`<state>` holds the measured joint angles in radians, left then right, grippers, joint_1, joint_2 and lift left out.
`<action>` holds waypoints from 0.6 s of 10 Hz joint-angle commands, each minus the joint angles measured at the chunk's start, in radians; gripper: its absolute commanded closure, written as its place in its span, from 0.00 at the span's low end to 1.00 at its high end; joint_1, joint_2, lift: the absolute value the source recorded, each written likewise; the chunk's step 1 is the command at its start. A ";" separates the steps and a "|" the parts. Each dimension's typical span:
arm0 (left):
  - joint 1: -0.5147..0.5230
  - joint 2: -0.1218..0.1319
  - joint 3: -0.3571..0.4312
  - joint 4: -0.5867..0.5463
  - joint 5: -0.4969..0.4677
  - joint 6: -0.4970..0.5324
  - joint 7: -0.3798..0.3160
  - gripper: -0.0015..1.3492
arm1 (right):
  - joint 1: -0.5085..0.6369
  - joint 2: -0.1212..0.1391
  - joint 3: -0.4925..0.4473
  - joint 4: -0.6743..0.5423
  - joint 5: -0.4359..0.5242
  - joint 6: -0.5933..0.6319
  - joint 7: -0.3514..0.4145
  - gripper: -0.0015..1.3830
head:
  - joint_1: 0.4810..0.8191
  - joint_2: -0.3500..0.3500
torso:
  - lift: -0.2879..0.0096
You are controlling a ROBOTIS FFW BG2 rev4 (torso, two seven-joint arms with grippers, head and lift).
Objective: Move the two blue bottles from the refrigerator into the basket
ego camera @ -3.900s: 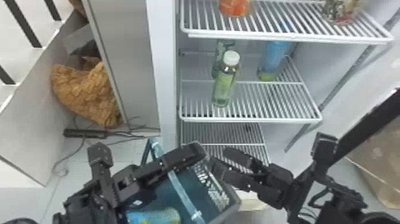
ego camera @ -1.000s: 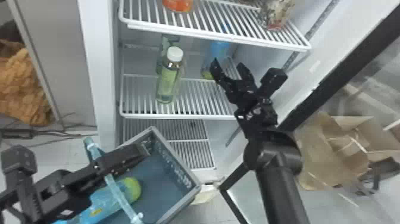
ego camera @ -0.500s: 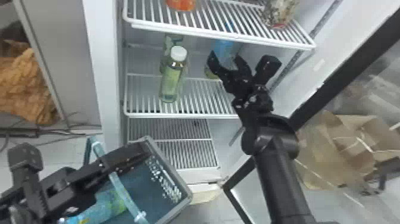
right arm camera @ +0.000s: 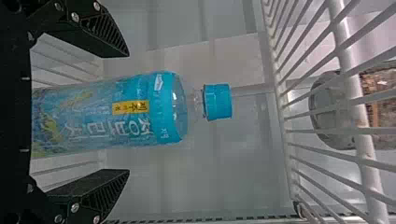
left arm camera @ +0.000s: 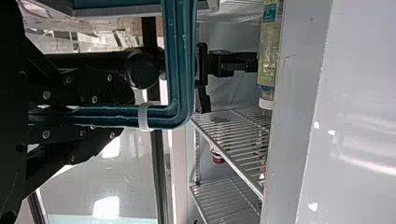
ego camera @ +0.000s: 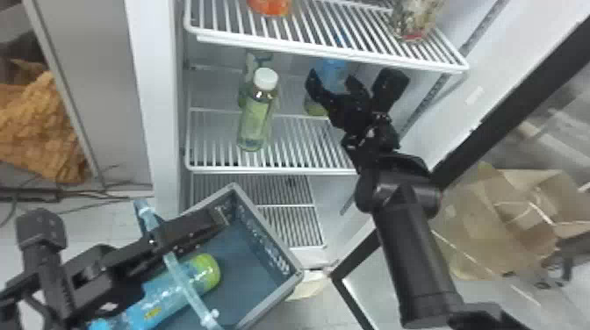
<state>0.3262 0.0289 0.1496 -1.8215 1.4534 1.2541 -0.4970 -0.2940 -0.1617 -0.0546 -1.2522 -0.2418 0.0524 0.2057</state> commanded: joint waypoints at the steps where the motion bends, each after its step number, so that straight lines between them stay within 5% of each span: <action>1: 0.000 0.000 0.000 -0.001 0.000 0.000 0.000 0.86 | -0.020 -0.002 0.007 0.021 0.003 0.019 -0.005 0.17 | 0.63 0.07 | 0.24; 2: 0.000 0.000 0.000 0.002 0.000 0.000 0.000 0.86 | -0.023 -0.002 0.007 0.034 0.003 0.029 -0.006 0.33 | 0.63 0.07 | 0.24; 3: 0.000 0.000 0.000 -0.001 0.000 0.000 0.000 0.86 | -0.023 -0.002 0.007 0.036 0.001 0.051 -0.006 0.63 | 0.63 0.07 | 0.24; 5: 0.000 0.000 0.000 -0.001 0.002 0.000 0.000 0.86 | -0.018 -0.004 0.001 0.026 0.014 0.058 -0.008 0.94 | 0.63 0.07 | 0.24; 6: 0.000 0.000 -0.002 -0.001 0.000 0.000 0.000 0.86 | -0.013 -0.007 -0.003 0.014 0.016 0.060 -0.008 0.92 | 0.63 0.07 | 0.24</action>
<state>0.3263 0.0291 0.1482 -1.8216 1.4545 1.2541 -0.4969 -0.3097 -0.1667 -0.0559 -1.2310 -0.2281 0.1117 0.1980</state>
